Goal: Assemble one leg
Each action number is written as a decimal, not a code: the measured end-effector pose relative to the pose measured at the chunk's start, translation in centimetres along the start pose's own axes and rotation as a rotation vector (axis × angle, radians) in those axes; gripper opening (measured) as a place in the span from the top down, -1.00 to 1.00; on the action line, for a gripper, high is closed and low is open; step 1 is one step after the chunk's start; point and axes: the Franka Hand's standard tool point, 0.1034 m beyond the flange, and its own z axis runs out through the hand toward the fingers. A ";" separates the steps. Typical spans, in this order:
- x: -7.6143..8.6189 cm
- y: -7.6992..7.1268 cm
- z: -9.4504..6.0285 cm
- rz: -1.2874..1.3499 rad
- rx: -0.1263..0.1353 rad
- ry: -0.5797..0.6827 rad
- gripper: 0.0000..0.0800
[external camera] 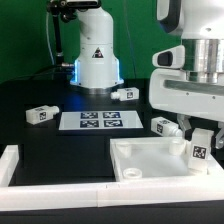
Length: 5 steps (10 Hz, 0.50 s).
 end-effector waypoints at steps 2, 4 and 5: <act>-1.2 -0.8 0.1 0.231 0.031 -0.013 0.08; -1.3 -0.8 0.2 0.347 0.032 -0.022 0.14; -1.4 -0.8 0.2 0.407 0.032 -0.028 0.14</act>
Offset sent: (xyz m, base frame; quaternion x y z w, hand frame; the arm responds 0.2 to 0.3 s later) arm 0.0000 0.0000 0.0000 0.0000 0.0000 0.1938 0.9810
